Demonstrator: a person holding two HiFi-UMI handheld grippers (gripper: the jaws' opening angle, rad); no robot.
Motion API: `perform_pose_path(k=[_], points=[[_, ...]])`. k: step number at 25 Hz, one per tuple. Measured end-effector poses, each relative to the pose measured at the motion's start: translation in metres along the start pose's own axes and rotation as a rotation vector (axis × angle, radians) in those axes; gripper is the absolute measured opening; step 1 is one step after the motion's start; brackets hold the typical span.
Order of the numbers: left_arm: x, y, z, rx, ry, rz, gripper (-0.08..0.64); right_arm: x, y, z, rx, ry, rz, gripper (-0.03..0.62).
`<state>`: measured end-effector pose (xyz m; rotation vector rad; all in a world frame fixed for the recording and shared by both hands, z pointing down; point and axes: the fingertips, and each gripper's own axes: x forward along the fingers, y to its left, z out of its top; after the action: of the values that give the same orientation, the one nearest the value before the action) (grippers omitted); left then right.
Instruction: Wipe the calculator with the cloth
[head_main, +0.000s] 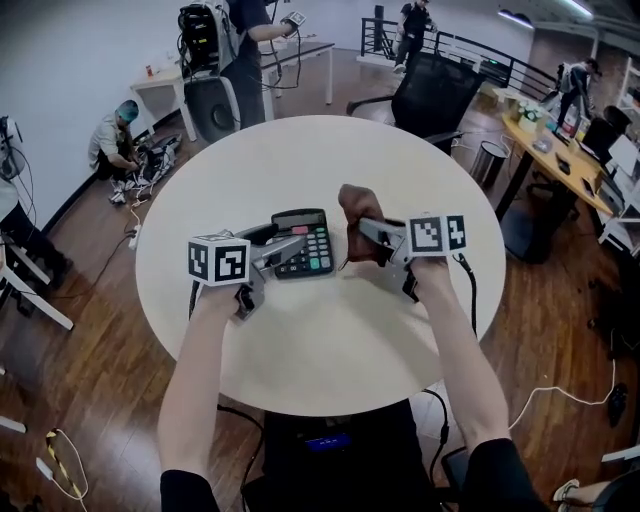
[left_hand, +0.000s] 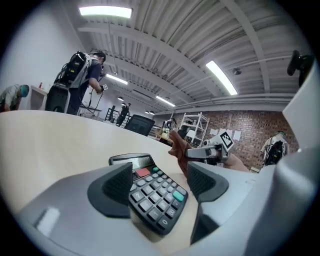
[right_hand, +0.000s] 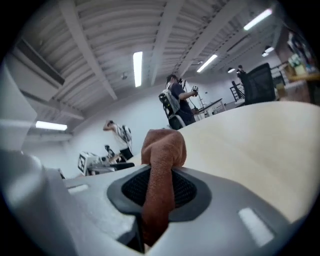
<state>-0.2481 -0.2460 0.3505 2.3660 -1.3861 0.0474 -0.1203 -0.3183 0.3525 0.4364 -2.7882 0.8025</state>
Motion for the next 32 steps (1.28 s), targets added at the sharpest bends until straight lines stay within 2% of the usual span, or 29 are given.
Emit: perform_pose_path(k=[3, 5, 8, 12, 17, 21, 24, 28, 32], points=[[-0.030, -0.017, 0.004, -0.056, -0.090, -0.030, 0.335, -0.052, 0.015, 0.003, 0.216, -0.165, 0.168, 0.087], [-0.051, -0.034, 0.009, -0.114, -0.168, -0.075, 0.307, -0.085, 0.028, -0.001, 0.314, -0.241, 0.262, 0.087], [-0.083, -0.072, 0.013, -0.195, -0.263, -0.178, 0.302, -0.124, 0.058, -0.014, 0.380, -0.290, 0.408, 0.087], [-0.118, -0.121, 0.004, -0.272, -0.369, -0.298, 0.299, -0.166, 0.101, -0.040, 0.402, -0.306, 0.556, 0.087], [-0.135, -0.155, -0.013, -0.382, -0.457, -0.383, 0.276, -0.199, 0.123, -0.079, 0.414, -0.348, 0.604, 0.087], [-0.135, -0.173, -0.028, -0.469, -0.480, -0.386, 0.251, -0.202, 0.139, -0.089, 0.397, -0.386, 0.607, 0.087], [-0.137, -0.185, -0.033, -0.458, -0.474, -0.365, 0.241, -0.198, 0.153, -0.093, 0.368, -0.397, 0.617, 0.087], [-0.145, -0.200, -0.042, -0.400, -0.459, -0.324, 0.238, -0.200, 0.171, -0.093, 0.337, -0.412, 0.635, 0.087], [-0.152, -0.212, -0.042, -0.405, -0.467, -0.317, 0.236, -0.209, 0.191, -0.091, 0.279, -0.425, 0.655, 0.087]])
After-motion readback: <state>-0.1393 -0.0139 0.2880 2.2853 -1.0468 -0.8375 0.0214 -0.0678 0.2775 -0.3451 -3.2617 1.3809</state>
